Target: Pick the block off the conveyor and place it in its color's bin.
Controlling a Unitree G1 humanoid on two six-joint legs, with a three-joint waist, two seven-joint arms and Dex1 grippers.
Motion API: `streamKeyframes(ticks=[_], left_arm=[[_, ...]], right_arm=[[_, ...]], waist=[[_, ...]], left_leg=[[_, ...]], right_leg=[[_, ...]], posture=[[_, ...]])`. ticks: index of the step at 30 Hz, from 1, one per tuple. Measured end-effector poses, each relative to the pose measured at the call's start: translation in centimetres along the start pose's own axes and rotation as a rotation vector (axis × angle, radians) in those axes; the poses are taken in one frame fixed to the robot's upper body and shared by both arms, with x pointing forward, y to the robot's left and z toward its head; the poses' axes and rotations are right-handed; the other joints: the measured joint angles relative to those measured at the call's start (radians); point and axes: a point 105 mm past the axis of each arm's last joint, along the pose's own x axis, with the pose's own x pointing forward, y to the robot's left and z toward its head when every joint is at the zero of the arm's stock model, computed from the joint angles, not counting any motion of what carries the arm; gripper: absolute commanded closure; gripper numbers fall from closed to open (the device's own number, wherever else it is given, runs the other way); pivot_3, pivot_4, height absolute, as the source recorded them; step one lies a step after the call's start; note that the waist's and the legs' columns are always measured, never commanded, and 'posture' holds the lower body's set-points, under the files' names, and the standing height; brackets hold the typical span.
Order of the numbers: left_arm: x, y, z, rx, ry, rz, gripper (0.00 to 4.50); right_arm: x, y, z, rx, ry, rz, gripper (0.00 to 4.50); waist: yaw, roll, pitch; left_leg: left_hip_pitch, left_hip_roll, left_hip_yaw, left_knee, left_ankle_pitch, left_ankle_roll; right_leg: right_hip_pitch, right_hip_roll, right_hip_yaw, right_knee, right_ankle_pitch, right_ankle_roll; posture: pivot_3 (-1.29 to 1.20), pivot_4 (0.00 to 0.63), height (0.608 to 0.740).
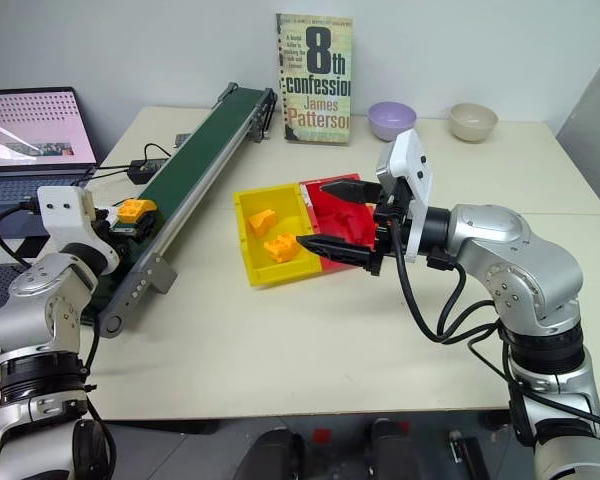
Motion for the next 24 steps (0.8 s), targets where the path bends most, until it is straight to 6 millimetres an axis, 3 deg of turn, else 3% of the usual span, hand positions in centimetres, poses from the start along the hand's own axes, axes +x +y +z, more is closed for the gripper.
streamKeyframes(ticks=[13,20,24], left_arm=[[-0.4,0.6,-0.5,-0.007,0.06,0.036,2.93],[-0.4,0.7,-0.1,-0.012,0.054,0.048,2.97],[0.3,-0.6,2.0,-0.025,-0.002,-0.016,2.97]], right_arm=[[-0.1,-0.1,0.0,-0.004,0.005,-0.01,0.0],[-0.3,-0.4,0.0,-0.002,0.005,-0.028,0.0],[-1.0,-0.7,-0.8,0.011,0.028,-0.085,0.0]], waist=[[0.0,0.0,0.0],[0.0,0.0,0.0],[0.005,0.0,0.0]], left_leg=[[0.0,0.0,0.0,0.0,0.0,0.0],[0.0,0.0,0.0,0.0,0.0,0.0],[-0.001,-0.001,-0.001,0.0,0.0,0.0]], right_leg=[[0.0,0.0,0.0,0.0,0.0,0.0],[0.0,-0.001,0.0,0.0,0.0,0.0],[0.0,0.0,-0.001,-0.001,0.0,0.0]], posture=[[0.0,0.15,0.74],[0.0,0.15,0.74],[0.0,0.15,0.74]])
